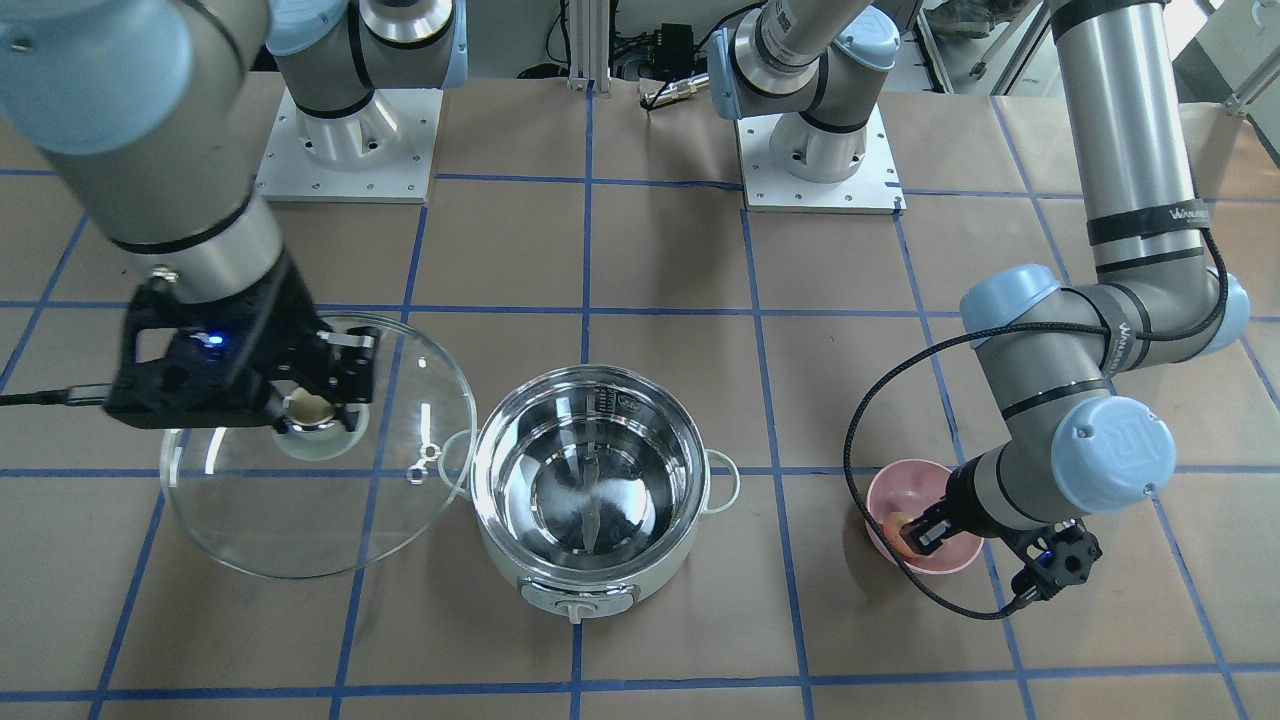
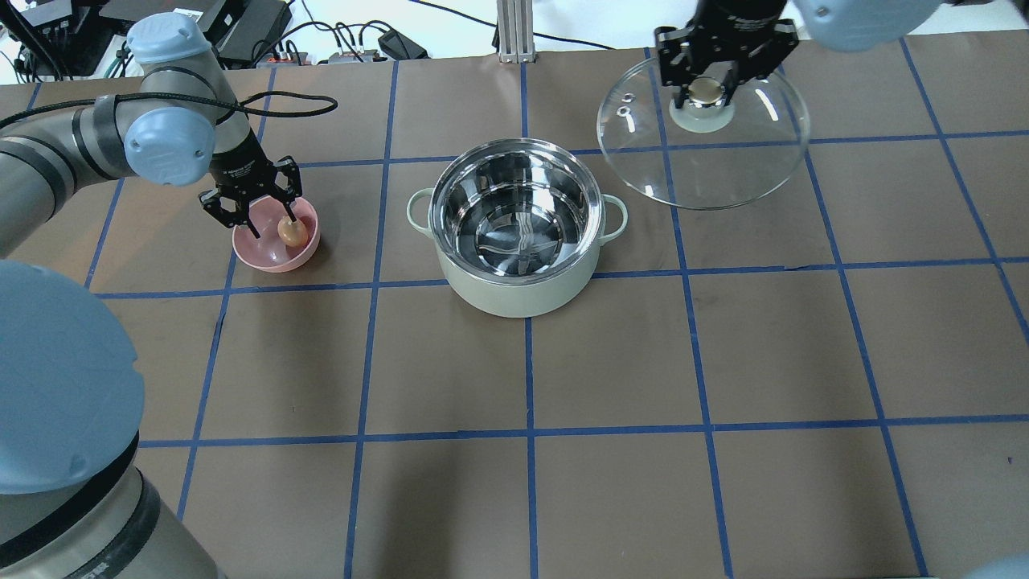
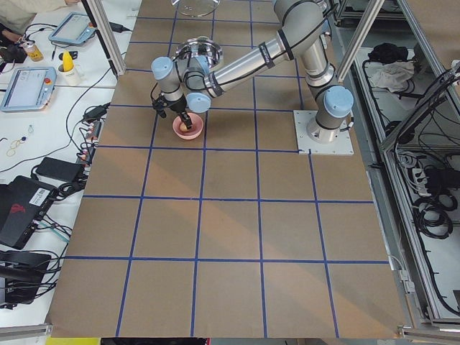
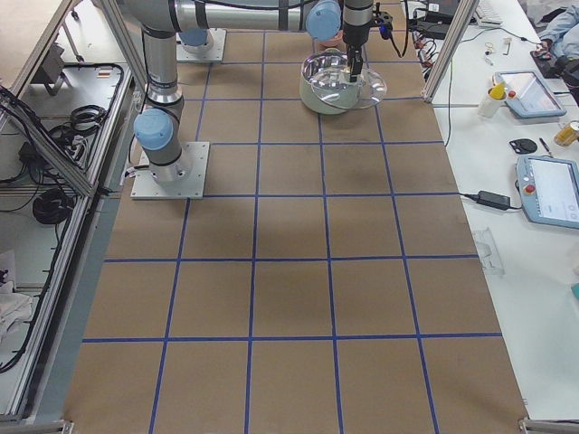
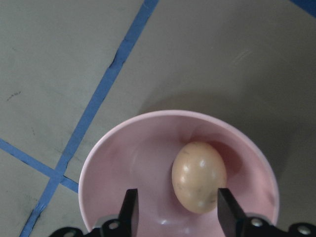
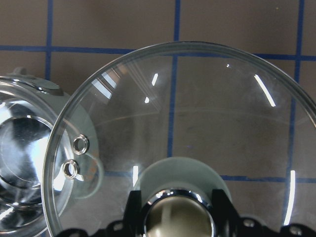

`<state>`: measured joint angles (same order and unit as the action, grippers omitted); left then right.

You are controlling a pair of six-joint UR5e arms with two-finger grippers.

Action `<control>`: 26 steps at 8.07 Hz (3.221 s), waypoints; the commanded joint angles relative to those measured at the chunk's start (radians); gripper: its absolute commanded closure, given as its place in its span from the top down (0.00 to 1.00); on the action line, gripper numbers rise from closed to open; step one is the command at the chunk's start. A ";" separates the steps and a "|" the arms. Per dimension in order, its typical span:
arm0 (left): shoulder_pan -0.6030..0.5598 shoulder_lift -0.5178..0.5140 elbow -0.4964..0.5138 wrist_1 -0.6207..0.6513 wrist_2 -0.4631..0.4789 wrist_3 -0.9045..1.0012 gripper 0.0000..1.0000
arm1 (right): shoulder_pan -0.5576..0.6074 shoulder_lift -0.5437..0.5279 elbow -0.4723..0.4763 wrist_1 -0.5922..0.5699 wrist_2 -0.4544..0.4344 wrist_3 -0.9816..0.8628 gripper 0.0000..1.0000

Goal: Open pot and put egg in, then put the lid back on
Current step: 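Lift the glass lid off with the right gripper while the left descends onto the egg, then close the left gripper on the egg and lift it from the bowl, then carry the egg with the left gripper over the pot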

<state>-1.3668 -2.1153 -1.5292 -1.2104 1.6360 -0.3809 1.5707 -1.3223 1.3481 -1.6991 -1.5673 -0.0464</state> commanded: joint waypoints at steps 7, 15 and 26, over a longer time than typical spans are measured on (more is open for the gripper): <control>0.000 -0.035 0.001 0.002 -0.002 -0.007 0.64 | -0.115 -0.021 0.035 0.041 -0.019 -0.167 0.02; 0.000 -0.042 0.003 -0.017 -0.004 -0.001 0.06 | -0.116 -0.038 0.037 0.055 -0.030 -0.208 0.00; -0.298 0.238 0.041 -0.126 -0.035 -0.294 0.10 | -0.115 -0.046 0.055 0.055 -0.016 -0.211 0.00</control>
<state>-1.5399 -1.9008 -1.5035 -1.3533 1.6081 -0.5693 1.4557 -1.3715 1.4001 -1.6436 -1.5837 -0.2538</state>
